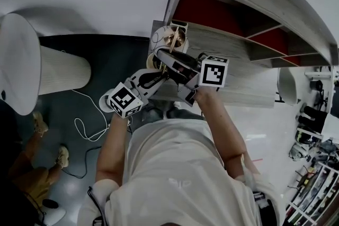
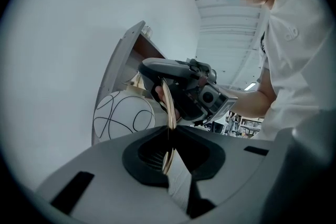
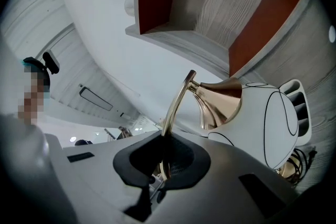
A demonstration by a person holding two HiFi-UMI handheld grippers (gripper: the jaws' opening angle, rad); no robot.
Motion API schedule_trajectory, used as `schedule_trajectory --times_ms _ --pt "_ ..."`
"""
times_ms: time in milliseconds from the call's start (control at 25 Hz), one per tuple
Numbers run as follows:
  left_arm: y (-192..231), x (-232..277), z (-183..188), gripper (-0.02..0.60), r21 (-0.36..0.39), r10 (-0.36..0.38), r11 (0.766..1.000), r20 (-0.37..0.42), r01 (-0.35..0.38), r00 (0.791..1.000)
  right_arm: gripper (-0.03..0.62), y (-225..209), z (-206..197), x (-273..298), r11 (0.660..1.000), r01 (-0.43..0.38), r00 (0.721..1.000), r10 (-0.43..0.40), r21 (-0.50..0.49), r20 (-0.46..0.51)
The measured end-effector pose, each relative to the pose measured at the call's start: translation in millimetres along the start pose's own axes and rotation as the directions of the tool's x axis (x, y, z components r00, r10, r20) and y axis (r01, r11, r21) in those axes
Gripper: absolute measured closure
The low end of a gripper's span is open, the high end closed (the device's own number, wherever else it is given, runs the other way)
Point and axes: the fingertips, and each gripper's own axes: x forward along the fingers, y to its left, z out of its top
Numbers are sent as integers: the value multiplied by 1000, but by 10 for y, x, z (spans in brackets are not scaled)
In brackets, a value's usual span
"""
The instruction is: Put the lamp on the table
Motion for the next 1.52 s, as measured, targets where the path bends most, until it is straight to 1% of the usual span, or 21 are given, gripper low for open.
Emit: schedule_trajectory --times_ms 160,400,720,880,1000,1160,1320,1400,1520 --pt "3 3 -28 526 -29 -15 999 21 16 1000 565 -34 -14 -3 1000 15 1000 -16 7 3" --pt "-1 -8 -24 526 -37 -34 999 36 35 999 565 -20 -18 7 1000 3 1000 -3 7 11" --pt "10 -9 -36 520 -55 -25 998 42 27 999 565 -26 -14 -8 1000 6 999 -6 8 37" --pt "3 -15 -39 520 -53 -8 999 36 10 999 563 -18 -24 -16 1000 13 999 -13 -1 42" --pt "0 -23 -45 517 -71 10 997 40 -7 999 563 -7 -34 -24 1000 16 999 -16 -12 47" --pt "11 -33 -52 514 -69 48 997 34 -46 998 562 -9 -52 -29 999 32 999 -30 -29 38" --pt "-3 -40 -57 514 -83 75 994 24 -73 997 508 -33 -63 -102 997 57 998 -55 -46 32" --pt "-12 -46 -56 497 -89 85 993 18 -83 996 485 -44 -66 -155 997 58 998 -56 -46 29" --pt "-24 -106 -20 479 -101 112 989 22 -109 993 476 -35 -66 -265 997 59 998 -57 -51 32"
